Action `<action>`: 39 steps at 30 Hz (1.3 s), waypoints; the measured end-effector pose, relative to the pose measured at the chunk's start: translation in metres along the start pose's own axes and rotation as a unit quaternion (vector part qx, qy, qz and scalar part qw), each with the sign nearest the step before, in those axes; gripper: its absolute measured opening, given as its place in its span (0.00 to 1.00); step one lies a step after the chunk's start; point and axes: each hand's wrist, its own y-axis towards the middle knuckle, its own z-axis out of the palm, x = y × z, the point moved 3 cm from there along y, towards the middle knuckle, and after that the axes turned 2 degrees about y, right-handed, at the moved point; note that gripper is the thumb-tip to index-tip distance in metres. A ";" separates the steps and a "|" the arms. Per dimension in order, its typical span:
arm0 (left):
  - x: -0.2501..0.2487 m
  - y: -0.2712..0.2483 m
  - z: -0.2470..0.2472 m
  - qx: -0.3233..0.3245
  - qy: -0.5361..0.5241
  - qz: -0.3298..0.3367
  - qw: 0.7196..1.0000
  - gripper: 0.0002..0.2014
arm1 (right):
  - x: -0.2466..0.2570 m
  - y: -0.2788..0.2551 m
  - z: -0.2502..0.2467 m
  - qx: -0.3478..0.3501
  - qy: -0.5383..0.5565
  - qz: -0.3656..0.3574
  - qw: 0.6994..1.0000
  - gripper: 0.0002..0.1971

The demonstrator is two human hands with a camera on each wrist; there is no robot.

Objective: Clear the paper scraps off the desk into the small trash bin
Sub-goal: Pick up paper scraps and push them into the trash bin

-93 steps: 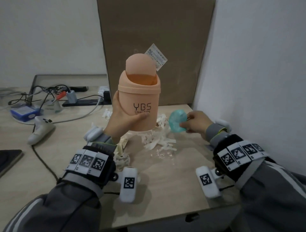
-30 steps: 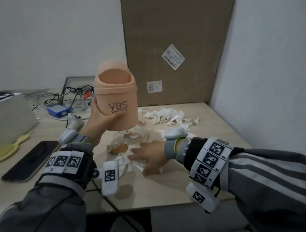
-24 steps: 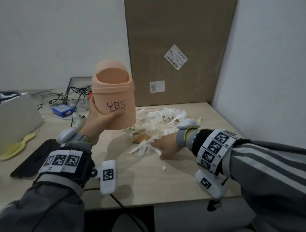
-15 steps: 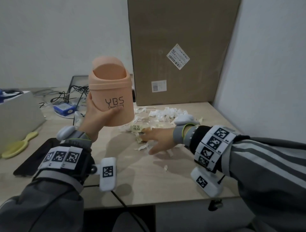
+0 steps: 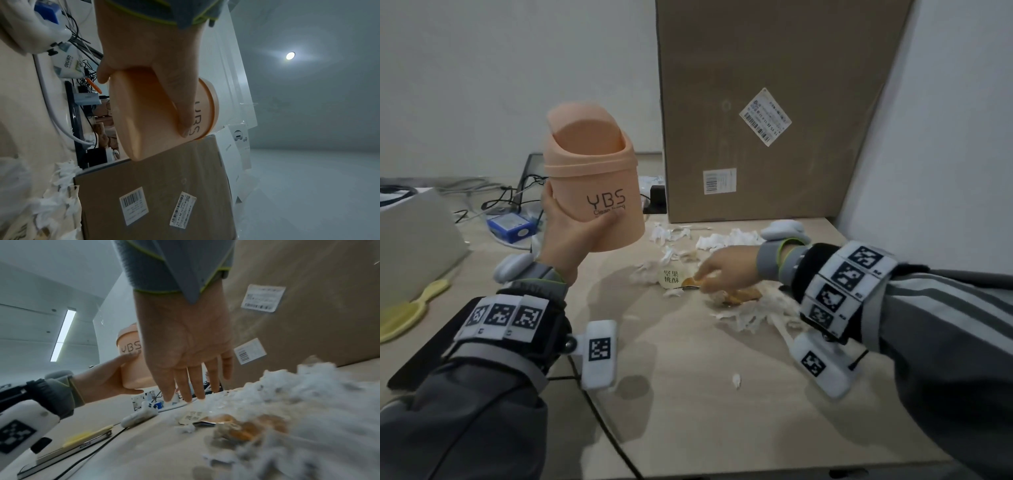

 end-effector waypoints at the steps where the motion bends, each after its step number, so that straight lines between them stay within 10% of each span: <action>1: 0.002 0.005 0.000 -0.007 -0.001 -0.001 1.000 0.69 | 0.010 0.014 -0.005 -0.014 0.002 -0.019 1.000 0.25; 10: 0.035 0.055 0.015 -0.043 0.029 0.000 0.999 0.61 | 0.050 0.124 0.004 0.142 -0.076 -0.063 0.985 0.38; 18: 0.054 0.080 0.020 -0.043 0.018 -0.001 0.999 0.64 | -0.011 0.075 0.006 0.223 -0.081 -0.034 0.971 0.30; 24: 0.065 0.087 0.020 -0.044 0.035 0.008 0.998 0.71 | -0.010 0.100 -0.046 0.060 -0.006 -0.058 0.996 0.26; 39: 0.080 0.083 0.034 -0.009 0.022 -0.026 0.999 0.69 | -0.010 0.097 -0.013 0.229 -0.098 -0.023 0.968 0.32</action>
